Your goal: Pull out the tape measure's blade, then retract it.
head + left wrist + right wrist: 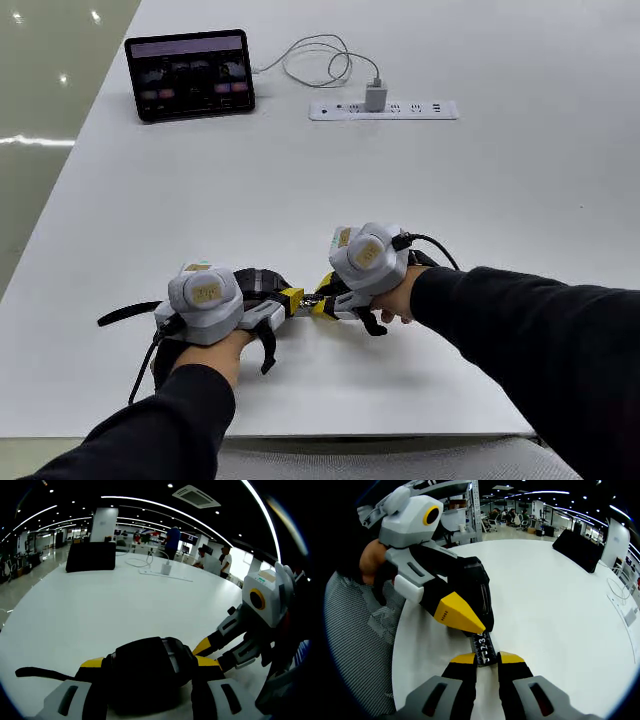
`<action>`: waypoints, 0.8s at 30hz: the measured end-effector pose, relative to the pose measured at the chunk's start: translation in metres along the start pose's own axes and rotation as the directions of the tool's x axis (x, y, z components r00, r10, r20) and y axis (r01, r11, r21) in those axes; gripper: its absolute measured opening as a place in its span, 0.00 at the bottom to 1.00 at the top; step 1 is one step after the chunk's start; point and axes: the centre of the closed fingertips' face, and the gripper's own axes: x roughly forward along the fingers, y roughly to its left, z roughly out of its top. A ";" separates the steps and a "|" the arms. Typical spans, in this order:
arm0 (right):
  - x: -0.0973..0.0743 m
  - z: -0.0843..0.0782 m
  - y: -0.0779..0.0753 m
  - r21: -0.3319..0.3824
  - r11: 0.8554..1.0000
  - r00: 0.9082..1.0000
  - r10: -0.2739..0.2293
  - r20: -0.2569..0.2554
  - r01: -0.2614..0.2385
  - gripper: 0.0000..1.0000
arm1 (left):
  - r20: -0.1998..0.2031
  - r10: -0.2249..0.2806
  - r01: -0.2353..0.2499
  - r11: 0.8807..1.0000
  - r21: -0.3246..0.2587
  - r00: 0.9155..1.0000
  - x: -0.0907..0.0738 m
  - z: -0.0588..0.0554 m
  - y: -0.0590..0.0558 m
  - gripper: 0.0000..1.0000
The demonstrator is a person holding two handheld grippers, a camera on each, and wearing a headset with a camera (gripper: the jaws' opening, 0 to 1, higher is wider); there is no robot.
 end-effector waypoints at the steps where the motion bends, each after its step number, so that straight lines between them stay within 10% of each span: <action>1: 0.000 0.000 0.000 0.001 1.000 1.000 -0.001 0.001 0.001 0.11 | 0.003 0.001 -0.001 1.000 0.004 1.000 0.000 0.000 0.000 0.64; 24: -0.003 -0.002 0.001 0.005 1.000 1.000 -0.013 0.028 0.013 0.12 | 0.005 0.002 -0.003 1.000 0.022 1.000 0.001 -0.001 0.000 0.63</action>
